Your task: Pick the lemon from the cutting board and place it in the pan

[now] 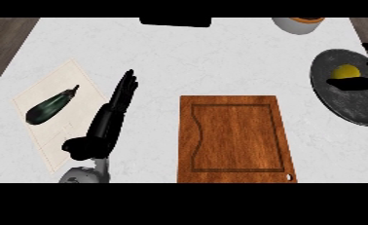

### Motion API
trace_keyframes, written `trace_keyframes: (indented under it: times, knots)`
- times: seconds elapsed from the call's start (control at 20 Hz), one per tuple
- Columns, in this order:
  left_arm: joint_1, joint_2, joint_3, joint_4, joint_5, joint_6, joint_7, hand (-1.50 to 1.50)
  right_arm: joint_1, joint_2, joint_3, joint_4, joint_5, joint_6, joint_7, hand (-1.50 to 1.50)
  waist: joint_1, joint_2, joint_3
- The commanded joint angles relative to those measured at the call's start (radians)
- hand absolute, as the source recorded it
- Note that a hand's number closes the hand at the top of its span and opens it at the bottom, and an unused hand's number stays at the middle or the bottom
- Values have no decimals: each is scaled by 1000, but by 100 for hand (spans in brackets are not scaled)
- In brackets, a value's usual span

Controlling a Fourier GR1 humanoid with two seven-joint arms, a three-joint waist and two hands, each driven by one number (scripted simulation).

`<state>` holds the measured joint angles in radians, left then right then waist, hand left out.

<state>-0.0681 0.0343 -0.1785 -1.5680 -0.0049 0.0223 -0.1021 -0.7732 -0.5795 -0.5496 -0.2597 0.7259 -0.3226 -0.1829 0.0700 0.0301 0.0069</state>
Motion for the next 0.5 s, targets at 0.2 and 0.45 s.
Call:
trace_keyframes:
  times: [0.2,0.45]
  knots:
    - [31,-5,1,-13,-18,28,6,0,27,-1,-182,-26,-195,-32,-265,-150,-20,-7,1]
    - [70,22,10,-15,6,-16,-11,0,7,-68,-253,14,-283,90,-276,-150,-29,-14,-2]
